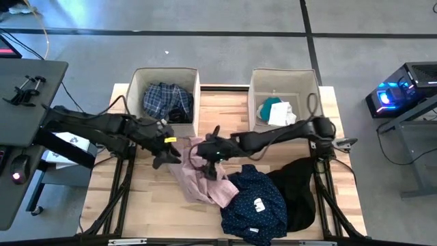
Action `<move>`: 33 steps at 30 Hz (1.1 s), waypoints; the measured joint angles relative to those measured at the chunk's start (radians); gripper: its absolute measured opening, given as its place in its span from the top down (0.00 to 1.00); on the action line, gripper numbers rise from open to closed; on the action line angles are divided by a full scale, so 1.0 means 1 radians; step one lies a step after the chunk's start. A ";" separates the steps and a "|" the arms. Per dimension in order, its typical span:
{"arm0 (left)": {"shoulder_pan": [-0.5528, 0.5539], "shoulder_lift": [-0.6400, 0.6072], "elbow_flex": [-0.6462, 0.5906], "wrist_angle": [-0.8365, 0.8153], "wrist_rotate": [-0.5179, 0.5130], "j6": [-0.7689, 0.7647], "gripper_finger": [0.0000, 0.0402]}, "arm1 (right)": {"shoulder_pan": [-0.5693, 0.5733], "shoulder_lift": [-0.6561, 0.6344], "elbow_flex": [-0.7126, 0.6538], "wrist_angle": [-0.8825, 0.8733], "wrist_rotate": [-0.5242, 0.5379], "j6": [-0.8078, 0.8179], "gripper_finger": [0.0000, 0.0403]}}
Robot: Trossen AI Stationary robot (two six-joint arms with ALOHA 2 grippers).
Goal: Sort clothes
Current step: Put the pink cloth into the right laundry organizer
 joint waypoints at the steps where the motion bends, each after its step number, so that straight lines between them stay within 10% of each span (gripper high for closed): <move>1: 0.000 -0.010 0.000 -0.023 -0.011 0.000 0.57 | 0.001 0.023 0.000 0.018 -0.012 -0.007 0.26; 13: -0.008 -0.023 -0.001 -0.189 -0.021 -0.017 0.57 | 0.012 0.273 0.001 0.123 0.004 -0.096 0.29; 24: -0.008 -0.023 -0.001 -0.189 -0.022 -0.009 0.57 | 0.014 0.325 0.013 -0.048 -0.038 0.088 0.91; 33: -0.008 -0.022 -0.001 -0.149 -0.022 0.012 0.57 | 0.007 0.084 -0.014 -0.212 -0.051 0.135 0.92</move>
